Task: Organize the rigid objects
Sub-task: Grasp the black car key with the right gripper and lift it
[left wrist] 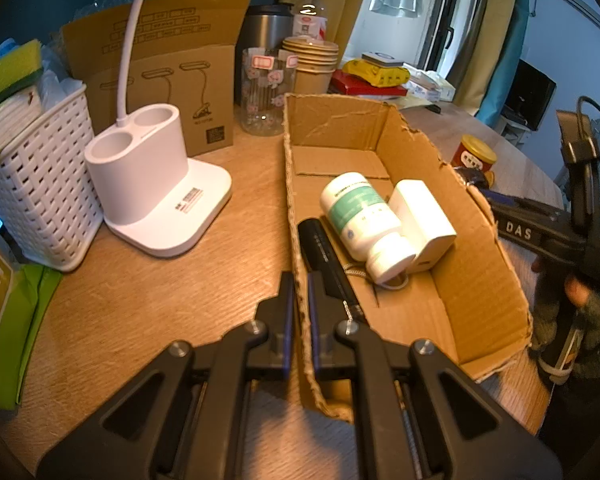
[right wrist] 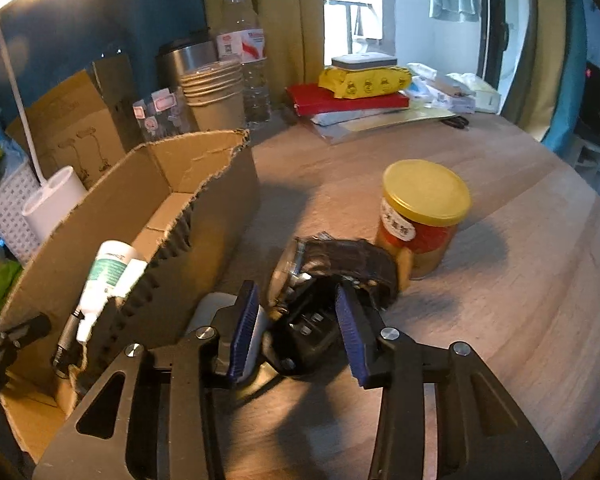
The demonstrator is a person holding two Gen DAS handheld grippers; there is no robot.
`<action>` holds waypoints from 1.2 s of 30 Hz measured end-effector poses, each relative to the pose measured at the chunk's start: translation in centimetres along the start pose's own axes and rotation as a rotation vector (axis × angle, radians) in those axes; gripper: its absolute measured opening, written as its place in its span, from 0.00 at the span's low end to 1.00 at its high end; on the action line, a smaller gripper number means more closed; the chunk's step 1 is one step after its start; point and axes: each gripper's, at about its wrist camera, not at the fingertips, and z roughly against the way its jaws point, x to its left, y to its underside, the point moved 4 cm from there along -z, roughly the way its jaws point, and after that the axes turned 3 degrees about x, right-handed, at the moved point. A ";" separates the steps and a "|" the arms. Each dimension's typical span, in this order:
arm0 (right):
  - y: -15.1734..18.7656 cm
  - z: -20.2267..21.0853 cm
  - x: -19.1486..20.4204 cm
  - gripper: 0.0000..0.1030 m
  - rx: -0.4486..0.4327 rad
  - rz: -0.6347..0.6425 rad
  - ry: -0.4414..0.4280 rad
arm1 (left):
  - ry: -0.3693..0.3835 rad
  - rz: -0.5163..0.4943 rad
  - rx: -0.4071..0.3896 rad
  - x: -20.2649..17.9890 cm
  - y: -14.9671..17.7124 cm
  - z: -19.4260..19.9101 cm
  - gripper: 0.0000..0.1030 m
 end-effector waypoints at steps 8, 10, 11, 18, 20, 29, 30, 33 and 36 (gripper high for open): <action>0.9 -0.1 -0.2 0.44 0.014 0.017 0.082 | -0.001 0.000 0.000 0.0 0.0 0.0 0.07; 0.9 -0.2 -0.3 0.47 0.018 0.009 0.081 | 0.000 0.001 0.000 0.0 0.0 0.0 0.07; 0.9 -0.2 -0.3 0.51 0.022 0.007 0.082 | 0.000 0.000 0.000 0.0 0.0 0.0 0.07; 1.3 0.1 0.2 0.53 0.033 0.034 0.111 | 0.000 0.001 0.000 -0.1 0.0 0.0 0.07; 1.6 0.3 0.3 0.53 0.033 0.051 0.111 | 0.000 0.000 0.000 0.0 0.0 0.0 0.07; 2.6 0.2 -0.8 0.53 0.085 0.044 0.127 | 0.000 0.000 0.000 0.0 0.0 0.0 0.07; 2.5 0.5 -0.7 0.53 0.073 0.048 0.124 | 0.000 0.001 0.000 0.0 0.0 0.0 0.07; 2.0 0.4 -0.4 0.53 0.066 0.057 0.091 | -0.001 0.000 -0.001 0.0 0.0 0.0 0.07; 1.5 -0.9 -0.4 0.53 0.083 0.056 0.106 | -0.001 0.000 -0.001 0.0 0.0 0.0 0.07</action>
